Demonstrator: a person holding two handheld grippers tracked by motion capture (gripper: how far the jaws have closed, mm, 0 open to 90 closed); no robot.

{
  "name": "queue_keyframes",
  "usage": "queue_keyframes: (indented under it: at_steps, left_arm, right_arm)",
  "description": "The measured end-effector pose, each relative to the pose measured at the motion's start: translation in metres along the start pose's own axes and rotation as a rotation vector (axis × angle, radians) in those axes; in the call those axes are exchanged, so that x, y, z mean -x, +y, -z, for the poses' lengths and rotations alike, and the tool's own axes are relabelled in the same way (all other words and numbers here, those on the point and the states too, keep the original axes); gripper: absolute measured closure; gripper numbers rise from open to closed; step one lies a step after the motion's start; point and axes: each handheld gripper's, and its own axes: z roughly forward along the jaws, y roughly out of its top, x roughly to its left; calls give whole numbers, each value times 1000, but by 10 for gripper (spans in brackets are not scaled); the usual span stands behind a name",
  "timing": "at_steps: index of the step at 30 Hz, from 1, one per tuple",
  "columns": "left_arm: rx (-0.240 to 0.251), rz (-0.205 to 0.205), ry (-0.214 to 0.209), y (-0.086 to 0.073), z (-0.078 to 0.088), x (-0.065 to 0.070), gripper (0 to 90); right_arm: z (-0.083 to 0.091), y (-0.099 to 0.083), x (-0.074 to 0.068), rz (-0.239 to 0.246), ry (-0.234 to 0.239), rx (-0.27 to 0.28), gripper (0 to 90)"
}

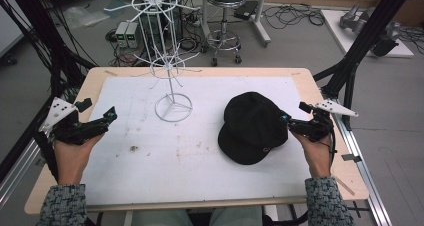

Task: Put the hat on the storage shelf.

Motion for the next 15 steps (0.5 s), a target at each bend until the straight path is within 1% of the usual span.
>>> queue_keyframes:
  at_steps: [5,10,12,15]
  left_arm:
    - [-4,-7,-3,0,0,1,158]
    - [-3,-4,-5,0,-1,2,158]
    - [3,-5,-9,1,-1,3,158]
    - [-1,-9,-11,0,-1,4,158]
  right_arm:
    - [-2,1,-4,10,2,-7,59]
    - [-5,2,-9,18,5,-12,59]
    - [-8,1,-11,22,7,-14,59]
    - [-14,-1,-15,35,15,-26,60]
